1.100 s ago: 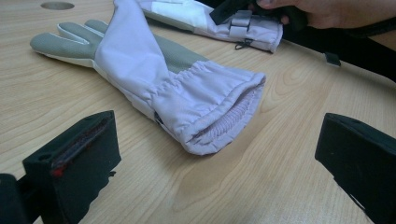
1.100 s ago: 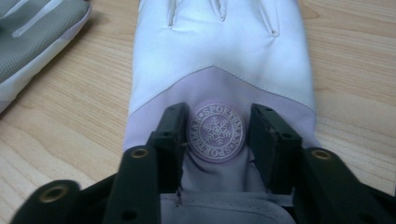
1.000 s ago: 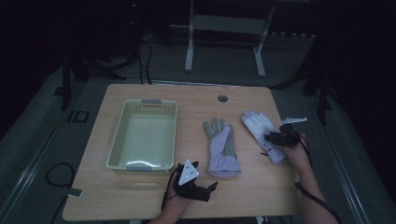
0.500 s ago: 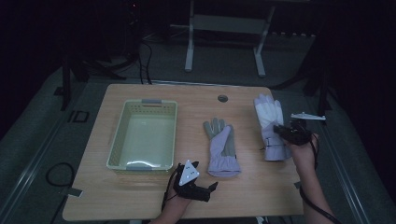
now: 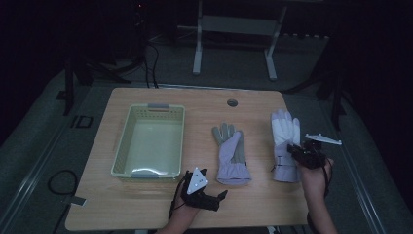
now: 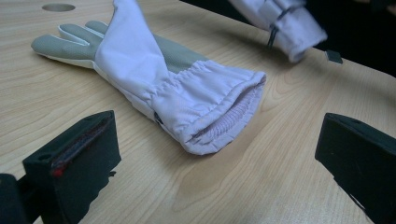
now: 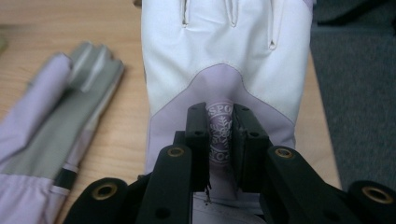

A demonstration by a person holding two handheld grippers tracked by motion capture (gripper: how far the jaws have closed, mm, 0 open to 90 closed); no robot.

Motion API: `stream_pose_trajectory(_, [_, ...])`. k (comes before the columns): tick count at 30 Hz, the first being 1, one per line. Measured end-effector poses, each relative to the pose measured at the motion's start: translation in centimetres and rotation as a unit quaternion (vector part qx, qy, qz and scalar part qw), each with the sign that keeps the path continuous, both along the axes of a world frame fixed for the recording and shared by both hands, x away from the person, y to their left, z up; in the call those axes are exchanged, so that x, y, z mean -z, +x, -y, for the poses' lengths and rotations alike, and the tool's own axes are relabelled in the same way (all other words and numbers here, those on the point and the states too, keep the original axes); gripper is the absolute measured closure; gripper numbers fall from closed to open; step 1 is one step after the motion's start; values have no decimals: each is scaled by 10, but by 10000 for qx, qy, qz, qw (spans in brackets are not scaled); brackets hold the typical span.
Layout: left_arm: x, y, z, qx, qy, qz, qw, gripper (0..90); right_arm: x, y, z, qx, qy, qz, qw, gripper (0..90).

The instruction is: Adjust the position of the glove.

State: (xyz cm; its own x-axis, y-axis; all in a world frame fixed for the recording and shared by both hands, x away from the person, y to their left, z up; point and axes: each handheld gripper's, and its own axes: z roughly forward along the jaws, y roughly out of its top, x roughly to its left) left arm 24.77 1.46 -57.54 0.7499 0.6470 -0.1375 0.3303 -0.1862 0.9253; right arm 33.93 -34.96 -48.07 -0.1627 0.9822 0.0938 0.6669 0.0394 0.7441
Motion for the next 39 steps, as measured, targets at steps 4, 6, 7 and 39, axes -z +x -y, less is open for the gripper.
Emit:
stream_pose_trajectory(4, [0, 0, 0, 8, 2, -3, 10000, 0, 17, 8, -1, 86, -45, -180, 9998, 781])
stream_pose_trajectory(6, [0, 0, 0, 8, -5, -16, 10000, 0, 24, 14, -2, 100, -81, -282, 9995, 777])
stream_pose_trajectory(7, [0, 0, 0, 9, -11, -20, 10000, 0, 27, 17, -2, 95, -134, -326, 9993, 775])
stream_pose_trajectory(39, [0, 1, 0, -9, 7, -70, 10000, 0, 33, 33, 30, -1336, -115, -351, 9903, 455])
